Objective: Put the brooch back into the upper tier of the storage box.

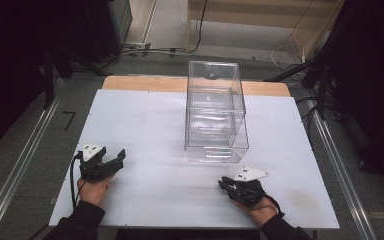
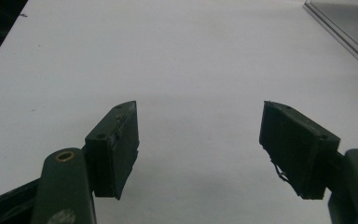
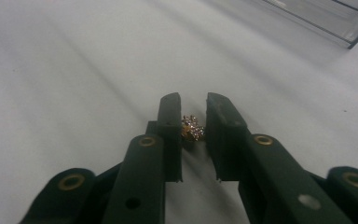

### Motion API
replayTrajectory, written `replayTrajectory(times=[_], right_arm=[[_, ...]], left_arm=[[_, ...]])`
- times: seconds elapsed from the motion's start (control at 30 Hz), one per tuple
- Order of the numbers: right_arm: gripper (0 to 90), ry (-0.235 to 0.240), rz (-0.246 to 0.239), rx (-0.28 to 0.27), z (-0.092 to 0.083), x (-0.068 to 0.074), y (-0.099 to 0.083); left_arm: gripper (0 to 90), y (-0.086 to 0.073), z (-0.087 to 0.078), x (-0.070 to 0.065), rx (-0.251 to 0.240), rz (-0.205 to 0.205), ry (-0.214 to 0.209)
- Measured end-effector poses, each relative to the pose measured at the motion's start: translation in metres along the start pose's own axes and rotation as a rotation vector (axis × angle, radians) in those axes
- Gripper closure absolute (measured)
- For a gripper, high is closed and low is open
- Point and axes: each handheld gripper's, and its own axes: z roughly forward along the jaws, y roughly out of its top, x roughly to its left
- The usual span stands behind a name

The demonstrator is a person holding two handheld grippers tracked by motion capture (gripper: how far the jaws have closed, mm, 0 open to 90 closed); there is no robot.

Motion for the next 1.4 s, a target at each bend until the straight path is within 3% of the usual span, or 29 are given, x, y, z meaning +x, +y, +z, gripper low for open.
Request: replayTrajectory(times=[0.2,0.4,0.87,1.2,1.4], right_arm=[[75.2,-0.002,0.004,0.001,-0.001,-0.001,0.0],[77.6,-0.013,0.065,-0.016,-0.006,-0.008,0.001],[78.1,-0.036,0.103,-0.032,-0.011,-0.017,0.001],[78.1,-0.06,0.171,-0.071,-0.028,-0.031,0.001],[78.3,-0.068,0.182,-0.08,-0.034,-0.034,0.002]], left_arm=[[29.4,0.0,0.0,0.0,-0.004,-0.002,0.001],[29.4,0.0,0.0,0.001,-0.006,-0.004,0.0],[29.4,0.0,-0.001,0.001,-0.009,-0.007,-0.002],[29.5,0.001,-0.001,0.001,-0.008,-0.006,-0.001],[29.4,0.001,-0.001,0.001,-0.007,-0.004,-0.002]])
